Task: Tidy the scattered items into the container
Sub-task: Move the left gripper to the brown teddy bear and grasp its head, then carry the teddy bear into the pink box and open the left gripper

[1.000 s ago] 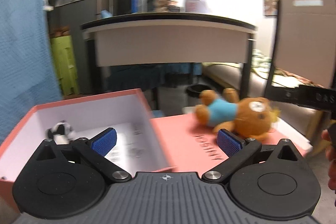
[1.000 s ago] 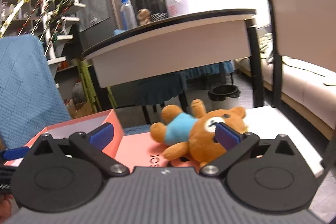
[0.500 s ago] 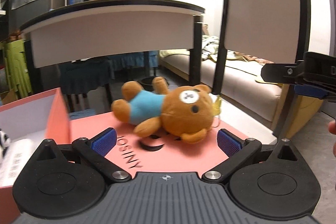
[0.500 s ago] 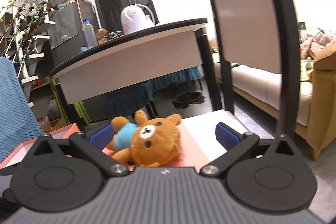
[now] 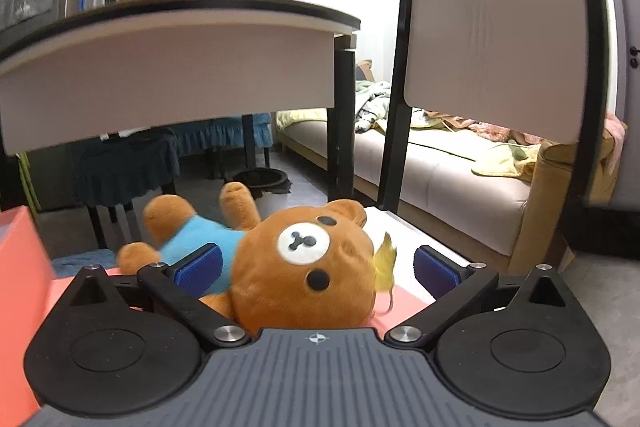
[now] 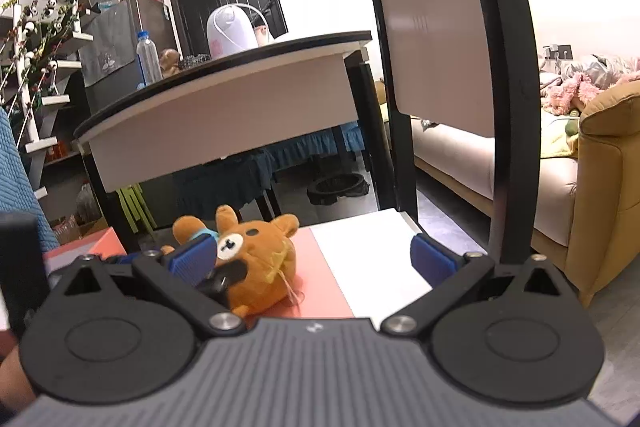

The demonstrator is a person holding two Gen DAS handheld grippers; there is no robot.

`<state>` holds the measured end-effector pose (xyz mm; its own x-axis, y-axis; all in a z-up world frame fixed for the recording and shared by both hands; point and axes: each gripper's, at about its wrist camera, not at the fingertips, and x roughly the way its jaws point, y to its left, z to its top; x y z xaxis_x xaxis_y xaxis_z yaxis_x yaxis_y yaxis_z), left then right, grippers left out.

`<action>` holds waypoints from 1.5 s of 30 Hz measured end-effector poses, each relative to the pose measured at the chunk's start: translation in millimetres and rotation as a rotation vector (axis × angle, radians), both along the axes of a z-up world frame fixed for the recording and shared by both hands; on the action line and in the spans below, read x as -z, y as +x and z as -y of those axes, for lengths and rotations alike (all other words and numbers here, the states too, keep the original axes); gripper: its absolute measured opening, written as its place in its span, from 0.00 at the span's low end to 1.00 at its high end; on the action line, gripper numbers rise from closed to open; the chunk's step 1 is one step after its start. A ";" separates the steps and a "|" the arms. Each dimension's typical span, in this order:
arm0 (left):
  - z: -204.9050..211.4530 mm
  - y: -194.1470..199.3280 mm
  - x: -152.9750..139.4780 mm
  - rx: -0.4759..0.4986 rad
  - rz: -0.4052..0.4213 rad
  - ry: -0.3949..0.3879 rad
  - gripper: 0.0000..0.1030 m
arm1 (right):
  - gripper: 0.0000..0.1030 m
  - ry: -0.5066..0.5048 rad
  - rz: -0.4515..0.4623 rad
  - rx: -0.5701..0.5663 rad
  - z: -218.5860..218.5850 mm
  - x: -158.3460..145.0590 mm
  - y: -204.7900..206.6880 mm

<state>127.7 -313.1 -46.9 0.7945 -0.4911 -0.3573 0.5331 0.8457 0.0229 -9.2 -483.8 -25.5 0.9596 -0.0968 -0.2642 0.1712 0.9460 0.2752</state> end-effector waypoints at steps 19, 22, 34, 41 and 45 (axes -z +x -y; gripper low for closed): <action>-2.1 36.3 11.2 -0.036 -0.114 -0.025 0.56 | 1.00 -0.003 -0.047 -0.017 4.7 16.8 12.0; -11.2 23.7 -0.5 -0.016 -0.089 -0.045 0.55 | 1.00 -0.015 -0.042 -0.014 -0.2 16.3 12.4; -62.7 -29.7 -55.2 -0.040 0.021 -0.089 0.55 | 1.00 -0.046 0.009 -0.033 -35.2 10.5 21.2; -112.2 -42.3 -75.6 -0.125 0.047 -0.079 0.56 | 1.00 -0.041 0.024 -0.091 -68.2 7.4 33.0; -147.8 -44.7 -83.4 -0.192 0.052 -0.073 0.56 | 1.00 -0.038 0.033 -0.124 -87.1 5.7 39.7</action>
